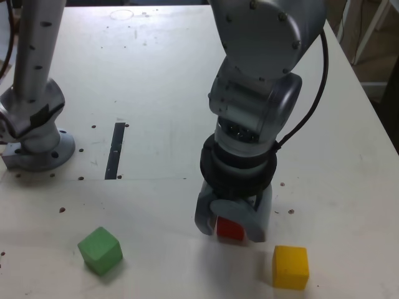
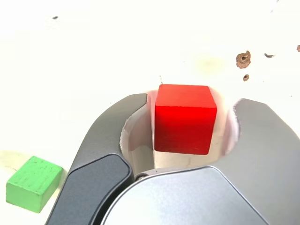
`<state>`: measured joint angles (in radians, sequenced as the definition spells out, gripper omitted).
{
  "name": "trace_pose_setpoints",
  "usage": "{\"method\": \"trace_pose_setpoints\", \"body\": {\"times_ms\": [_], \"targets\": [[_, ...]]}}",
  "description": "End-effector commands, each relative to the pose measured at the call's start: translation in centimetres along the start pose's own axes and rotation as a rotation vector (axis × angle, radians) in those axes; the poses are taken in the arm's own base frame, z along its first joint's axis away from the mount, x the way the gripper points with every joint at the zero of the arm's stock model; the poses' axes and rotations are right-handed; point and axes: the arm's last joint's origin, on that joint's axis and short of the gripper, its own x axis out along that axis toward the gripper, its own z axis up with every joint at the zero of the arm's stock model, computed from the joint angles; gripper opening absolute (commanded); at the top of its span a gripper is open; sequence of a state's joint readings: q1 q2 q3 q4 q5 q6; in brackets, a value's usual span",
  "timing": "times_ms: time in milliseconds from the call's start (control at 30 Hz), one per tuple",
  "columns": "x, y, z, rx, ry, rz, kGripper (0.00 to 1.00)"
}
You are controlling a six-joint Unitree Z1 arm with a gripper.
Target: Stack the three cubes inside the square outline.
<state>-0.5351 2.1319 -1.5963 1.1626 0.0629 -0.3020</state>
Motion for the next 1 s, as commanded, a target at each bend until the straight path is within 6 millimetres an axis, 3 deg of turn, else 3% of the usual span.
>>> {"method": "trace_pose_setpoints", "body": {"times_ms": [0,333,467,733,967], "targets": [[0.2,-0.1,0.0,-0.001,0.002,-0.006,0.41],[0.0,0.1,-0.2,-0.008,-0.009,-0.005,0.36],[-1.1,0.7,-0.9,-0.011,-0.027,0.023,0.34],[-5.5,4.3,-4.3,-0.007,-0.055,0.058,0.33],[-5.6,8.1,-4.7,-0.085,-0.021,0.057,0.33]]}}
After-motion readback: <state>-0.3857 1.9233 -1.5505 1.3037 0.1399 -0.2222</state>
